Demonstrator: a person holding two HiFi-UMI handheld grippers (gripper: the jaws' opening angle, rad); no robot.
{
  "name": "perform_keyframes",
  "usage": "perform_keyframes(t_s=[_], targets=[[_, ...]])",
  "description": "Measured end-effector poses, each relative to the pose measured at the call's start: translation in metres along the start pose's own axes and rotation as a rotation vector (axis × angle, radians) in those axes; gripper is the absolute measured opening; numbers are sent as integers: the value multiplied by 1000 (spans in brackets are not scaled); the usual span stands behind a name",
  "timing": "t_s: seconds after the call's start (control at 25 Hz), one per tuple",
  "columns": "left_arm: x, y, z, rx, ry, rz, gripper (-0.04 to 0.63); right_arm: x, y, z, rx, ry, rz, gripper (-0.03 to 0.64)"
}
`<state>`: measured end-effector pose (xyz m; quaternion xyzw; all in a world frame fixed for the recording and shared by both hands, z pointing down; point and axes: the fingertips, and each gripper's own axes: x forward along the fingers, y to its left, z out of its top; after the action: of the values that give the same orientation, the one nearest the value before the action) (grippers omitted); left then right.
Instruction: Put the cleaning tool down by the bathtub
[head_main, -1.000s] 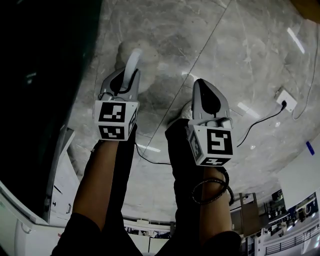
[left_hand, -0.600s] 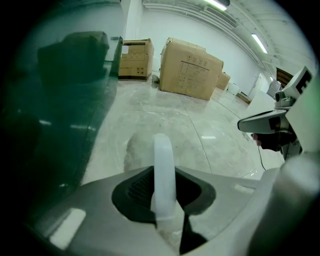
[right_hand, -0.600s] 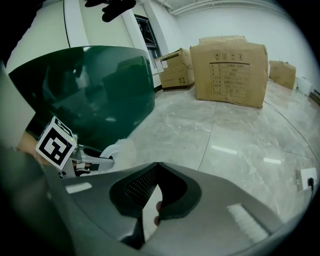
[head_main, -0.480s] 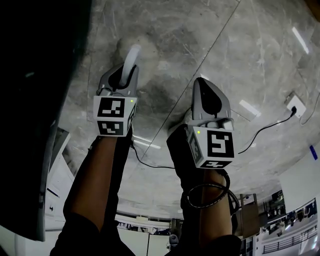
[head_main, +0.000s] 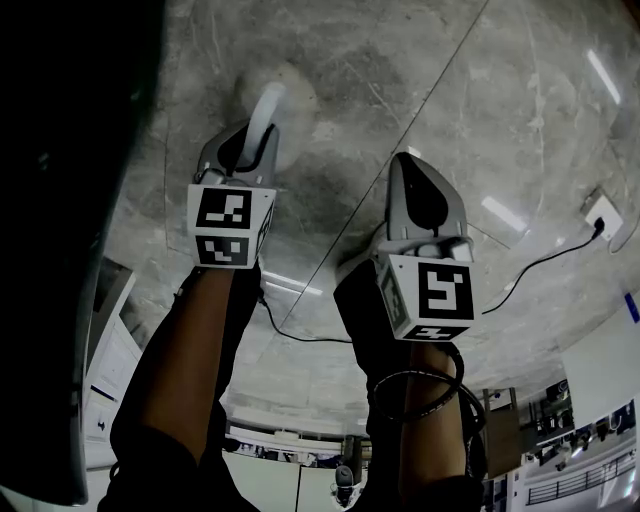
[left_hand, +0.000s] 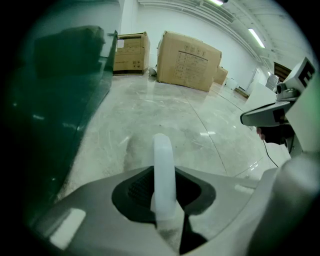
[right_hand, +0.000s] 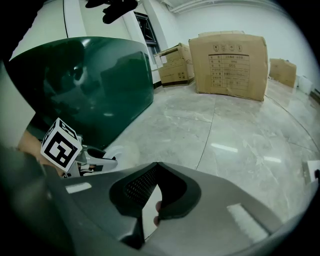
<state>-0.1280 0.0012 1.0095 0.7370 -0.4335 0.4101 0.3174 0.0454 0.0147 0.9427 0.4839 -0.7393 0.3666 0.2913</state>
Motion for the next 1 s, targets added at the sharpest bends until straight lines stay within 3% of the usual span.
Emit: perform_keyframes(t_s=[0.4,1.0], targets=[[17,-7,-11,56,10,0,86,9,-3,-13,13,9,4,23],[17,-6,-7,54,1,-9,109,-1,-9,-3,23,-27,-14,23]])
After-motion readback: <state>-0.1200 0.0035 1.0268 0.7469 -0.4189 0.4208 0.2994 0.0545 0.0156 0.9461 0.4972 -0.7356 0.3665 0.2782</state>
